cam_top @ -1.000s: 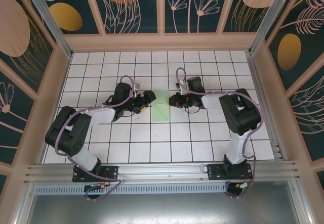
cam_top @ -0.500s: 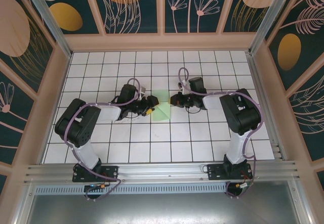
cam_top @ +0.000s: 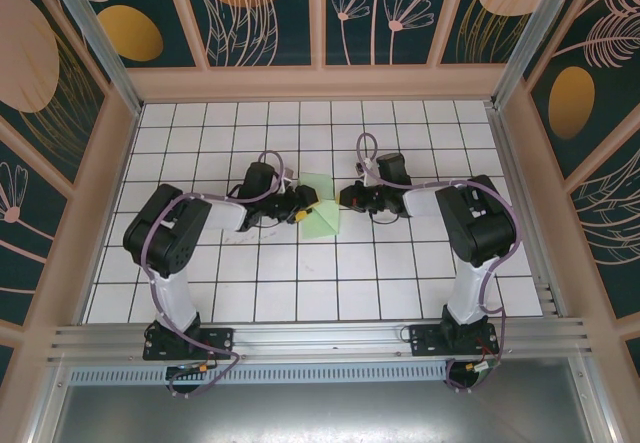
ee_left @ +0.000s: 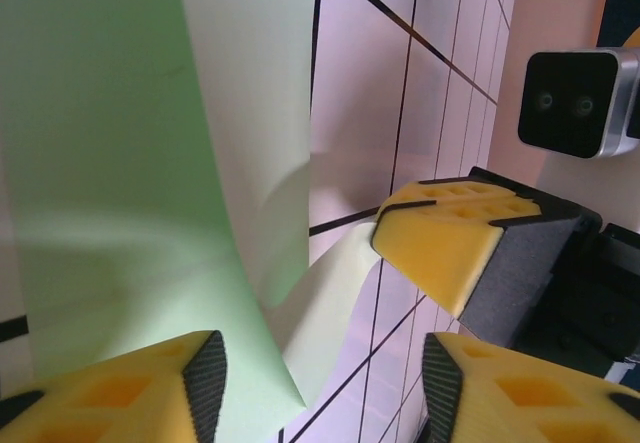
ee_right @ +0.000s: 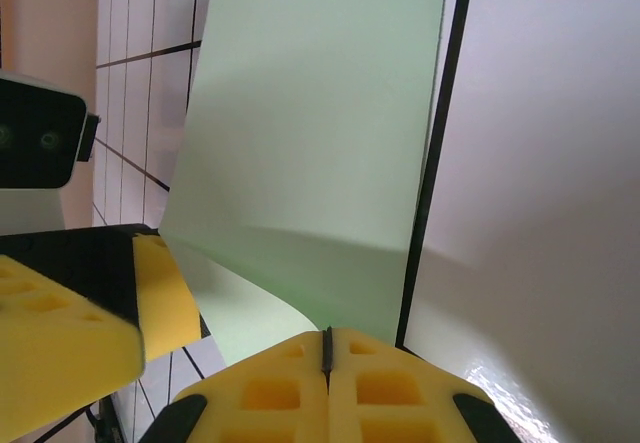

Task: Fold a paper plane with a square sheet of paper (pick it up from the middle)
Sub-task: Turn over the paper at the center of the table.

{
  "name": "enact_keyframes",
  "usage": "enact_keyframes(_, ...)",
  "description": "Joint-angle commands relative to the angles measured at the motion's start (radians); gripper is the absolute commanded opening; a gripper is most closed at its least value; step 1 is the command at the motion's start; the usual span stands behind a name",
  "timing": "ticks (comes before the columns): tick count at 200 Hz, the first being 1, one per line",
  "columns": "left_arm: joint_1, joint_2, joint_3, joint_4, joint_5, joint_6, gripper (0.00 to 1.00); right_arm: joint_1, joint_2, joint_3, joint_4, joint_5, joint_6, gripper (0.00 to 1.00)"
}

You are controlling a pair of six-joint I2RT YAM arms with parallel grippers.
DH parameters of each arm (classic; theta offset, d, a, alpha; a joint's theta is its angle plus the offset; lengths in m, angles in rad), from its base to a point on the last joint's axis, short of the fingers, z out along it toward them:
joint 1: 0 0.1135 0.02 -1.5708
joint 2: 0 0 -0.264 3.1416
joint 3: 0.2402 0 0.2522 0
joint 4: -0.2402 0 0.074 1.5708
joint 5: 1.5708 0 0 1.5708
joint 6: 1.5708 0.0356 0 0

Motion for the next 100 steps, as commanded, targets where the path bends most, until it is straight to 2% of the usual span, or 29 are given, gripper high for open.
enact_keyframes(1,-0.008,0.033,0.039,0.026,0.027,0.012,0.51,-0.006,-0.023,-0.011,0.025,-0.006,0.003,0.03)
enact_keyframes(27,-0.009,0.052,0.069,0.000,0.034,0.046,0.42,-0.011,-0.032,-0.005,0.012,-0.001,0.017,0.09)
enact_keyframes(75,-0.007,0.063,0.109,-0.067,0.038,0.151,0.26,-0.046,-0.104,0.001,-0.024,0.052,0.077,0.44)
enact_keyframes(100,-0.008,0.069,0.132,-0.094,0.034,0.195,0.17,-0.059,-0.159,-0.005,-0.019,0.092,0.112,0.54)
